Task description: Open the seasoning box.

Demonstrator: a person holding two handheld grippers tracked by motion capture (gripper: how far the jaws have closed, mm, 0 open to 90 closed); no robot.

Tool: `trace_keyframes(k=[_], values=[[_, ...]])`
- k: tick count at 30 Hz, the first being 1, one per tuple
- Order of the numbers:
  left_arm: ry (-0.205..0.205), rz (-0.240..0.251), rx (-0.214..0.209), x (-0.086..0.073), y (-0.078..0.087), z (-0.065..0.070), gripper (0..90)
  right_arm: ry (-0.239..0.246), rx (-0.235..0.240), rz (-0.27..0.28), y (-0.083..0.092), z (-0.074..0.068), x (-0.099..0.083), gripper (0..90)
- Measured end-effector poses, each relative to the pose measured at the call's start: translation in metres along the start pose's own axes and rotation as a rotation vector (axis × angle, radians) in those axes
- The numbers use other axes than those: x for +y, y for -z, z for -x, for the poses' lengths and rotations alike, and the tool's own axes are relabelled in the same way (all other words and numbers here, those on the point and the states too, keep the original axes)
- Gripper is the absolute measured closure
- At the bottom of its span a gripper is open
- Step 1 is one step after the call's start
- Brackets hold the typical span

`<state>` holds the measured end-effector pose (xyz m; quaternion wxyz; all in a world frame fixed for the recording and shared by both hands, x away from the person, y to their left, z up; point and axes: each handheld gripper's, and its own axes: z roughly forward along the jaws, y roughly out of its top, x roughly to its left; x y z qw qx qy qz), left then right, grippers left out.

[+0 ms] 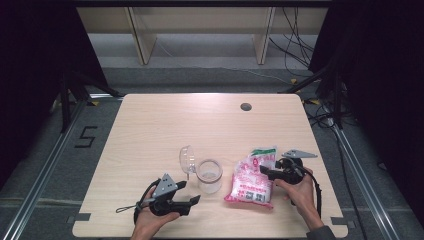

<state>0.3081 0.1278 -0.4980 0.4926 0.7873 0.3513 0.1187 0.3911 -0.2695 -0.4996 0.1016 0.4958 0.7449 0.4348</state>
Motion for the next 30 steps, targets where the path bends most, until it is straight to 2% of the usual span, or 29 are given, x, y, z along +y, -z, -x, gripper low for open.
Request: trace_keyframes(k=[1,5,9,10,11,12,13,14,15,20,21,22,23,25,26,30], values=[[-0.015,0.000,0.000,0.000,0.000,-0.001,28.3,0.036,-0.004,-0.007,0.000,0.003,0.001,43.6],[-0.013,0.000,-0.006,0.000,-0.001,-0.001,28.3,0.035,-0.010,-0.023,-0.004,0.003,0.001,45.3],[0.020,0.007,-0.008,-0.001,-0.003,0.001,28.3,0.027,0.007,-0.019,-0.009,0.003,0.002,48.0],[0.003,-0.010,0.002,-0.001,-0.001,0.000,28.3,0.035,0.001,-0.019,-0.010,0.003,0.001,49.3],[-0.014,-0.005,-0.002,-0.001,-0.002,-0.002,28.3,0.030,0.005,-0.027,-0.011,0.002,0.002,51.0],[-0.010,-0.003,-0.006,-0.001,-0.002,-0.002,28.3,0.025,0.022,-0.027,-0.011,0.002,0.002,52.9],[-0.009,-0.003,-0.005,-0.001,-0.002,-0.002,28.3,0.026,0.020,-0.024,-0.012,0.001,0.002,55.6],[0.012,-0.004,-0.003,-0.002,-0.002,-0.001,28.3,0.029,0.019,-0.024,-0.012,0.001,0.003,56.9],[0.011,-0.004,-0.002,-0.002,-0.002,-0.001,28.3,0.035,0.009,-0.024,-0.012,0.001,0.003,59.0],[0.013,-0.004,-0.004,-0.002,-0.002,-0.001,28.3,0.021,0.026,-0.023,-0.016,0.003,0.003,66.5],[0.023,0.005,-0.007,-0.002,-0.003,0.000,28.3,0.024,0.011,-0.027,-0.015,0.003,0.003,71.7],[0.022,0.004,-0.007,-0.002,-0.003,0.000,28.3,0.023,0.011,-0.027,-0.014,0.004,0.003,72.9],[-0.002,0.004,-0.010,-0.002,-0.004,-0.001,28.3,0.022,0.019,-0.018,-0.015,0.004,0.003,75.0],[0.007,0.000,-0.006,-0.002,-0.004,-0.001,28.3,0.023,0.023,-0.015,-0.016,0.004,0.003,79.6],[-0.005,-0.012,-0.003,-0.002,-0.003,-0.002,28.3,0.021,0.019,-0.019,-0.016,0.004,0.003,82.8],[-0.004,-0.009,-0.011,-0.002,-0.004,-0.002,28.3,0.023,0.042,-0.004,-0.015,0.003,0.003,90.0]])
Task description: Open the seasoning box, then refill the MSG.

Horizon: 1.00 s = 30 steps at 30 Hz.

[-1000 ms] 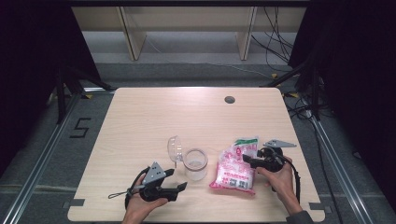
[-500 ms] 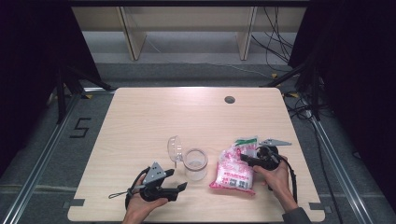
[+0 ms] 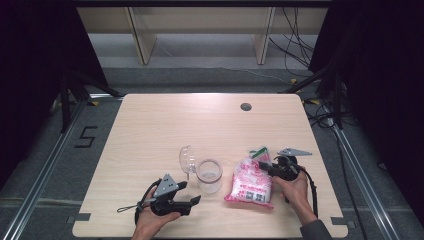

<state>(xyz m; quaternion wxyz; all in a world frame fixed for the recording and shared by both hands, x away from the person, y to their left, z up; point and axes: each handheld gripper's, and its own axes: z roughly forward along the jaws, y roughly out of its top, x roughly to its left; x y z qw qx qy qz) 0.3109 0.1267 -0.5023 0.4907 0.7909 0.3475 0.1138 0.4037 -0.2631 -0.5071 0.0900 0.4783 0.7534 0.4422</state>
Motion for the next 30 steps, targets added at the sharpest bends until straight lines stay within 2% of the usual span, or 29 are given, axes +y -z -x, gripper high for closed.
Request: trace_keyframes(k=[1,2,3,4,6,7,8,9,10,11,12,13,14,15,16,17,18,19,20,21,22,23,24,25,26,27,28,29,30], values=[[0.002,0.002,0.000,0.000,0.000,0.000,28.3,0.011,0.012,0.017,0.000,-0.001,0.000,90.0],[0.003,0.002,-0.001,0.000,0.000,0.000,28.3,-0.033,0.022,0.009,0.000,-0.005,0.000,90.0],[0.003,0.002,-0.001,0.000,0.000,0.000,28.3,0.008,0.022,0.026,0.002,-0.001,0.001,90.0],[0.005,0.008,-0.004,0.000,0.000,0.000,28.3,0.015,0.016,0.034,0.003,-0.001,0.001,90.0],[0.011,0.011,-0.003,0.000,0.000,0.000,28.4,0.007,0.038,0.060,0.005,-0.003,0.002,90.0],[0.021,0.013,0.003,0.000,0.000,0.001,28.4,0.020,0.024,0.060,0.007,-0.003,0.002,90.0],[0.015,0.007,0.003,0.000,0.000,0.000,28.4,-0.017,0.040,0.077,0.007,-0.008,0.002,90.0],[0.040,0.004,0.000,-0.001,0.000,0.000,28.4,-0.023,0.051,0.068,0.009,-0.009,0.002,90.0],[0.030,0.013,-0.003,-0.001,-0.001,0.000,28.4,0.025,0.049,0.084,0.010,-0.007,0.003,90.0],[0.029,0.013,-0.002,-0.001,-0.001,-0.001,28.4,0.015,0.049,0.087,0.012,-0.008,0.004,90.0],[0.018,0.012,-0.002,-0.002,0.000,-0.002,28.4,0.027,0.057,0.116,0.013,-0.008,0.004,90.0],[0.019,0.014,0.003,-0.002,0.000,-0.002,28.4,-0.007,0.069,0.110,0.016,-0.011,0.004,90.0],[0.023,0.020,0.001,-0.002,0.000,-0.002,28.4,0.013,0.068,0.124,0.018,-0.011,0.005,90.0],[0.024,0.013,0.003,-0.002,0.001,-0.002,28.5,0.000,0.075,0.143,0.020,-0.013,0.005,90.0],[0.041,0.015,0.005,-0.002,0.001,-0.001,28.6,0.021,0.078,0.155,0.023,-0.013,0.006,90.0],[0.018,0.016,0.001,-0.001,0.002,-0.002,28.6,0.029,0.073,0.161,0.025,-0.013,0.007,90.0],[0.033,0.014,0.006,-0.002,0.002,-0.001,28.7,-0.014,0.088,0.169,0.029,-0.018,0.007,90.0],[0.042,0.013,0.009,-0.002,0.002,-0.001,28.8,0.031,0.084,0.188,0.031,-0.015,0.008,90.0],[0.041,0.011,0.011,-0.003,0.002,-0.001,28.8,0.007,0.095,0.190,0.033,-0.017,0.009,90.0],[0.018,0.011,0.005,-0.003,0.001,-0.002,28.8,0.009,0.096,0.196,0.036,-0.018,0.009,90.0],[0.041,0.015,0.008,-0.003,0.000,0.000,29.0,0.001,0.100,0.205,0.039,-0.021,0.010,90.0],[0.045,0.016,0.004,-0.003,0.000,0.001,29.0,0.042,0.097,0.220,0.040,-0.019,0.011,90.0],[0.031,0.007,0.006,-0.003,0.000,0.001,29.1,0.000,0.112,0.214,0.043,-0.024,0.011,90.0],[0.025,0.019,-0.001,-0.003,-0.001,0.002,29.1,0.015,0.112,0.219,0.044,-0.024,0.011,90.0],[0.004,0.005,-0.001,-0.003,-0.001,0.002,29.2,0.041,0.113,0.227,0.046,-0.023,0.012,90.0],[0.030,0.002,0.003,-0.003,-0.002,0.005,29.3,0.028,0.115,0.231,0.048,-0.027,0.012,90.0],[0.026,0.011,0.002,-0.003,-0.002,0.006,29.4,0.008,0.127,0.229,0.050,-0.030,0.012,90.0],[0.032,0.019,-0.007,-0.003,-0.003,0.007,29.5,0.050,0.109,0.238,0.051,-0.028,0.013,90.0],[0.016,0.005,-0.001,-0.003,-0.003,0.008,29.7,0.038,0.129,0.243,0.052,-0.031,0.013,90.0]])
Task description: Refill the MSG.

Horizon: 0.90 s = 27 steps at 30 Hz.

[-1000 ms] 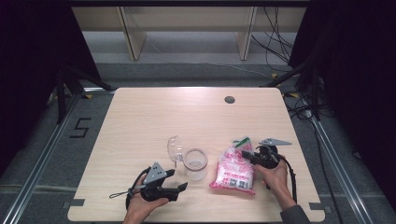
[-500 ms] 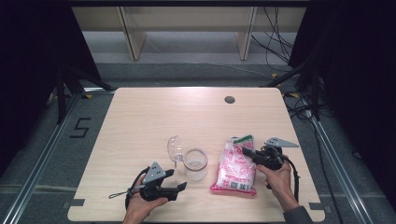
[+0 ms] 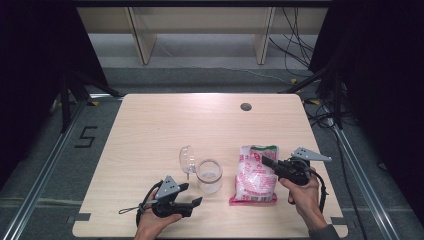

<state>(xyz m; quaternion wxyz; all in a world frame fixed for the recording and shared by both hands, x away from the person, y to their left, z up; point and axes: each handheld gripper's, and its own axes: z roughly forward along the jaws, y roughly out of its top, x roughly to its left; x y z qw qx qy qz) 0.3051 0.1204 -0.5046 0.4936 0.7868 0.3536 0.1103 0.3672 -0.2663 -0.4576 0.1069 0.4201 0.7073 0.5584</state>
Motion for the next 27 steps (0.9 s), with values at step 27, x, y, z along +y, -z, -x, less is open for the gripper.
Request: trace_keyframes(k=[27], values=[[-0.110,-0.012,-0.098,0.011,-0.050,0.062,30.7,0.107,0.044,0.086,0.021,-0.046,0.023,90.0]])
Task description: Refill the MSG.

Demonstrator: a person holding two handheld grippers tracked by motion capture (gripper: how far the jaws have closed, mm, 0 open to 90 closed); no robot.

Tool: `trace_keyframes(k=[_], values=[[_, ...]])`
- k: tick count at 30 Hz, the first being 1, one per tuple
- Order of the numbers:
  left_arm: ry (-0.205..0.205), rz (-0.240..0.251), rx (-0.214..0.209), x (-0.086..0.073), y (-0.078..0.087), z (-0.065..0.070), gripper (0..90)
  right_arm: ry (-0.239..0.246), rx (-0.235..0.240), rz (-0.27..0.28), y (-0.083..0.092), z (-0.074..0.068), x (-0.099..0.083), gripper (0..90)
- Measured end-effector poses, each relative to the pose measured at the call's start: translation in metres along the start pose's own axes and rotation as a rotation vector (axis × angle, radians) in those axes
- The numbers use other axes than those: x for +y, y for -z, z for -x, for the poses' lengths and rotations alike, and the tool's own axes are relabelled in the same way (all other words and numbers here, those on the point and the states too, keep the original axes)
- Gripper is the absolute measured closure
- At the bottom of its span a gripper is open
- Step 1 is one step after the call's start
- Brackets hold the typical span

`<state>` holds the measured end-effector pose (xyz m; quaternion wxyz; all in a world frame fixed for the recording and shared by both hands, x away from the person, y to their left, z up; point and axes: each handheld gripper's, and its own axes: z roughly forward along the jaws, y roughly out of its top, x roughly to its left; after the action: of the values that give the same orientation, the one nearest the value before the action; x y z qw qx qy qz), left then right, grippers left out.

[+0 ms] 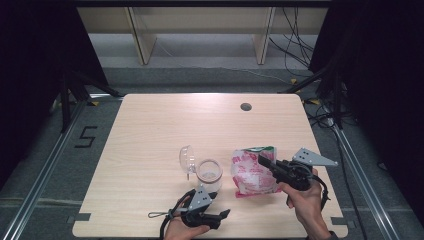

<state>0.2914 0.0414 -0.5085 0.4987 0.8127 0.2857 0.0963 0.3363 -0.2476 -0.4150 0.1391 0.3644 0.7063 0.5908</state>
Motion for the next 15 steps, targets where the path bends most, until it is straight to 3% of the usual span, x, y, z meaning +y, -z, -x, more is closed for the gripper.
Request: trace_keyframes(k=[1,2,5,6,7,10,11,12,13,15], values=[[0.031,0.002,0.009,0.002,-0.003,0.003,30.8,-0.004,-0.005,-0.001,0.000,-0.001,0.001,90.0],[0.014,-0.005,0.005,0.004,-0.005,0.003,30.8,-0.041,0.006,-0.003,0.002,-0.005,0.002,90.0],[0.014,-0.006,0.000,0.010,-0.014,0.008,30.8,0.020,-0.017,0.004,0.002,-0.003,0.004,90.0],[0.008,0.003,0.012,0.011,-0.017,0.009,30.8,-0.001,-0.020,-0.007,0.003,-0.006,0.005,90.0],[-0.004,-0.019,0.018,0.013,-0.019,0.010,30.8,0.008,-0.018,0.002,0.003,-0.005,0.005,90.0],[0.004,-0.011,0.037,0.017,-0.031,0.013,30.7,0.018,-0.016,0.015,0.004,-0.006,0.011,90.0],[-0.020,-0.016,0.048,0.020,-0.036,0.012,30.7,0.038,-0.019,0.021,0.005,-0.005,0.013,90.0],[0.014,-0.003,0.050,0.021,-0.040,0.014,30.7,0.035,-0.014,0.023,0.004,-0.007,0.015,90.0],[0.000,-0.005,0.047,0.023,-0.044,0.012,30.8,0.072,-0.015,0.022,0.004,-0.007,0.016,90.0],[0.024,-0.001,0.054,0.024,-0.050,0.012,32.0,0.032,-0.020,-0.015,0.004,-0.013,0.016,90.0]])
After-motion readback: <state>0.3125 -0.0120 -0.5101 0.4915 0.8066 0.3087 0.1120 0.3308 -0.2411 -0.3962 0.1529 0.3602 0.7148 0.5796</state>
